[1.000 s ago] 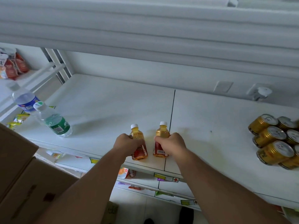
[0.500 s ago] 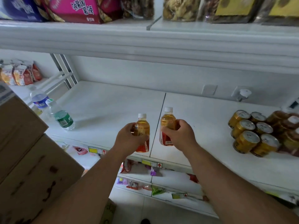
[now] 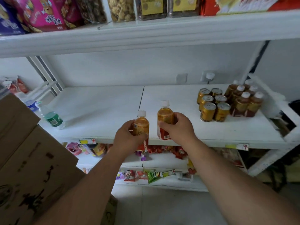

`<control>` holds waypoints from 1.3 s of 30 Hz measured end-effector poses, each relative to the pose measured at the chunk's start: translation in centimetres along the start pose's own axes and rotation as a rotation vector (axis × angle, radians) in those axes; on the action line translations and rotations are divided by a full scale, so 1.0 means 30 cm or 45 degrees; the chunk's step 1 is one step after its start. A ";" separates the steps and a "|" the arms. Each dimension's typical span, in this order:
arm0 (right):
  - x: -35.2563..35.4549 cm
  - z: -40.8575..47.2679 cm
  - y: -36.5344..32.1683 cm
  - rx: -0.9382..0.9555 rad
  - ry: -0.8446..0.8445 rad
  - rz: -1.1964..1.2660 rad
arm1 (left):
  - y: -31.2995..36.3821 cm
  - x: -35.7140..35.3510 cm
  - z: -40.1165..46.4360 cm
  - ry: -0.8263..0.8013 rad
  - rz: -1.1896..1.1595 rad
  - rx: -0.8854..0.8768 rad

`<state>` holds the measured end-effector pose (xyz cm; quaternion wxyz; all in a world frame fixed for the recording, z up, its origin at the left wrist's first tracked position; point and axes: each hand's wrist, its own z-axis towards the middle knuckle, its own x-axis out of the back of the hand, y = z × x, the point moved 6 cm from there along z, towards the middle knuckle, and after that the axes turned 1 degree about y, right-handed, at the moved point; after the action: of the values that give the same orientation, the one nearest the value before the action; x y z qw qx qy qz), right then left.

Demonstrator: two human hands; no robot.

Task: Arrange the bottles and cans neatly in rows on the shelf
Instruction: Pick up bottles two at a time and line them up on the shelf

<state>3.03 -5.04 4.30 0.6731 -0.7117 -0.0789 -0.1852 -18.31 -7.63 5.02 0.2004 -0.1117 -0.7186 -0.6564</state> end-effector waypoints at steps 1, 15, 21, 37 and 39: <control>0.020 -0.033 0.002 -0.005 0.018 0.012 | 0.008 -0.009 -0.029 -0.014 -0.007 -0.017; 0.238 -0.580 0.081 -0.054 0.220 0.033 | 0.038 -0.114 -0.497 -0.205 -0.124 -0.176; 0.386 -0.701 0.134 -0.057 0.291 0.038 | 0.106 -0.222 -0.615 -0.252 -0.116 -0.226; 1.010 -0.668 0.332 -0.055 0.361 -0.037 | 0.396 -0.753 -0.753 -0.260 -0.156 -0.260; 1.044 -0.639 0.352 -0.058 0.353 -0.051 | 0.418 -0.800 -0.738 -0.256 -0.144 -0.262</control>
<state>32.61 -29.11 6.58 0.6574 -0.6925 0.0050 -0.2969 11.61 -25.63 7.13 0.0778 -0.1562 -0.6693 -0.7223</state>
